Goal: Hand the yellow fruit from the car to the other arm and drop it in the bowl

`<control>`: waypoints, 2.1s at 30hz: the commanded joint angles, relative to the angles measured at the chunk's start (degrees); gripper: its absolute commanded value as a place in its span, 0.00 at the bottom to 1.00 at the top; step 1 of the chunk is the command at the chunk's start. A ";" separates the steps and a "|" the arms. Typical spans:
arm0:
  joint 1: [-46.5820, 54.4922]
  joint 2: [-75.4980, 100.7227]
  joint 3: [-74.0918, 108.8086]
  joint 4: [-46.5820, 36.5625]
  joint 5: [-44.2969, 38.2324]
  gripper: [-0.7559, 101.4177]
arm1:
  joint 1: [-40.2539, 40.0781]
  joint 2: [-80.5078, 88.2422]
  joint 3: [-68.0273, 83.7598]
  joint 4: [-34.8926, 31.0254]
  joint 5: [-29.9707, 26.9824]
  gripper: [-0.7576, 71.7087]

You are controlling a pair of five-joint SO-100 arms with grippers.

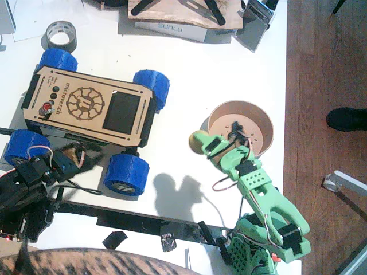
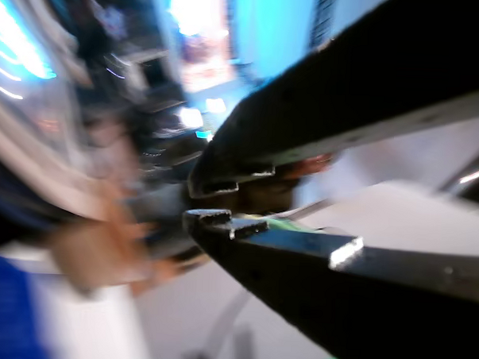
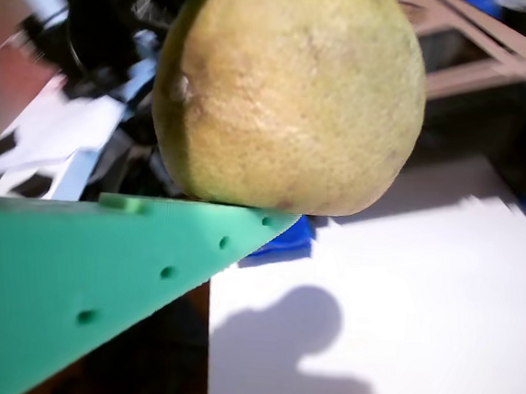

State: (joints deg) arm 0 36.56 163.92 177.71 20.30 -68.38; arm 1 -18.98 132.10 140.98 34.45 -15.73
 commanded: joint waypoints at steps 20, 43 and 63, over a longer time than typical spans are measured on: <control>-37.53 14.59 -0.09 39.73 35.07 0.01 | 6.59 -30.06 -28.12 4.75 20.39 0.01; -37.18 10.55 0.09 39.55 35.07 0.01 | 14.68 -60.12 -61.79 24.79 38.85 0.01; -37.53 10.81 0.09 39.64 35.07 0.02 | 18.90 -75.50 -83.41 38.23 45.62 0.01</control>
State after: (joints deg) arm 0 -0.70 174.64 177.89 59.94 -33.93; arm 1 -0.79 55.81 61.26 71.63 29.09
